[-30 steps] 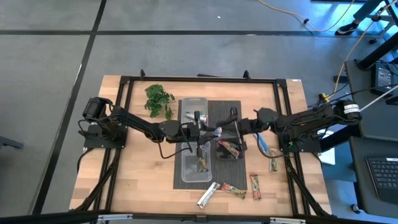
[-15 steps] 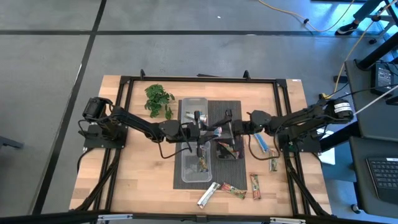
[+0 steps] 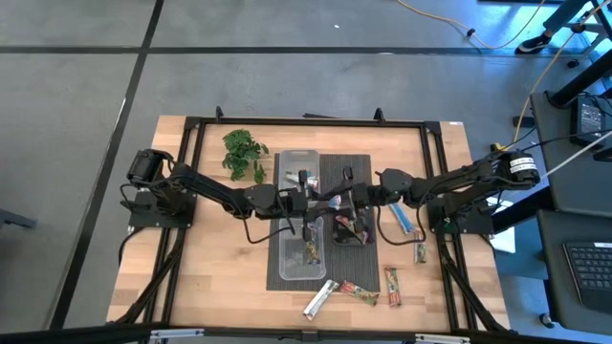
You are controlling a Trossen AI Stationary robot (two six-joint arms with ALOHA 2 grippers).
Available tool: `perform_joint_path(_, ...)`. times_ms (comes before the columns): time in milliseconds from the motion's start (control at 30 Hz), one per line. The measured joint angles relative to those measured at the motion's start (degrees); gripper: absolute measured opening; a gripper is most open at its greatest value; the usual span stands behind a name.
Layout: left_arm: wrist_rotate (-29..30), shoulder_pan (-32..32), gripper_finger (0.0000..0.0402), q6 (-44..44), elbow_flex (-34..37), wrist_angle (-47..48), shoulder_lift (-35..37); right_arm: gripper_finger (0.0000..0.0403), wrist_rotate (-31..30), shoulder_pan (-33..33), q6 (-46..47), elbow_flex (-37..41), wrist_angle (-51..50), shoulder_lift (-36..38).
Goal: Pick and place Granola Bars by type
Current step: Put the red granola bar into the black bin
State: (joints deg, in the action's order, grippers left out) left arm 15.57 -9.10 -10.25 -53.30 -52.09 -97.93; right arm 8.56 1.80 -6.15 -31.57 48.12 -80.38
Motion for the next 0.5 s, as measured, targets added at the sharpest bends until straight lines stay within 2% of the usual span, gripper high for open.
perform_joint_path(267,0.1,0.0,0.0086,0.1,0.0,0.6,0.0,0.0134,0.1,0.0,1.2,0.0,-0.3,0.0)
perform_joint_path(500,0.9,0.0,0.0095,1.8,0.0,1.2,0.0,0.0123,0.0,0.0,1.4,0.0,-0.6,0.0)
